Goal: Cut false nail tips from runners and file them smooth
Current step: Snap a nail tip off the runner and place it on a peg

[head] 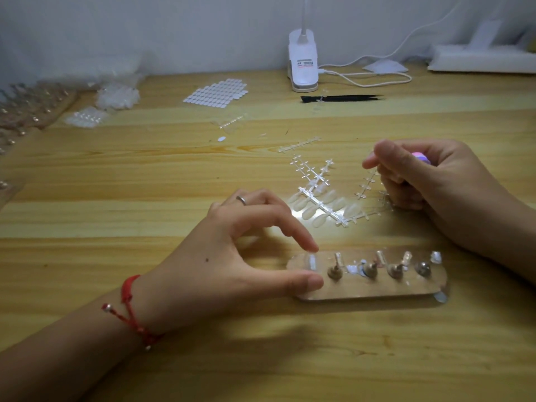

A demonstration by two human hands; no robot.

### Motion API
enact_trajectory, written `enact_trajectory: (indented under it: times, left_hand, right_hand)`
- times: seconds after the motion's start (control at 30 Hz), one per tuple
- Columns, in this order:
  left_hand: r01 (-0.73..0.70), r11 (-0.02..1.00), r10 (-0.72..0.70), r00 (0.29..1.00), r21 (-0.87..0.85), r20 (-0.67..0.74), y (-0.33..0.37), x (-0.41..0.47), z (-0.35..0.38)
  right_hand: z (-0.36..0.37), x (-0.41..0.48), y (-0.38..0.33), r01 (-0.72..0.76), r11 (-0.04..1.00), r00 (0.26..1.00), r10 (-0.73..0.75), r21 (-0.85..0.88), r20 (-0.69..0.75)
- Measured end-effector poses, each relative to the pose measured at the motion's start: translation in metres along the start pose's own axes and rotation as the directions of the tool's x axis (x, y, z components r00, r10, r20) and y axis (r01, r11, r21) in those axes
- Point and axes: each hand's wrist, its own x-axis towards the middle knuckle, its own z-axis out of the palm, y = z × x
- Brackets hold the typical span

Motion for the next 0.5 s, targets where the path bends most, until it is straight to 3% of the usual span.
enact_trajectory:
  times: [0.37,0.5]
  left_hand:
    - [-0.011,0.999,0.010,1.000,0.043,0.019,0.0010,-0.0035,0.0016]
    - [0.047,0.999,-0.046,0.997,-0.015,0.054,-0.0016,-0.0042,-0.0052]
  right_hand:
    - [0.0018,0.0008,-0.0008,0.009,1.000,1.000,-0.009,-0.023,0.015]
    - [0.0024,0.0007,-0.0016,-0.001,1.000,1.000,0.001,-0.026,0.009]
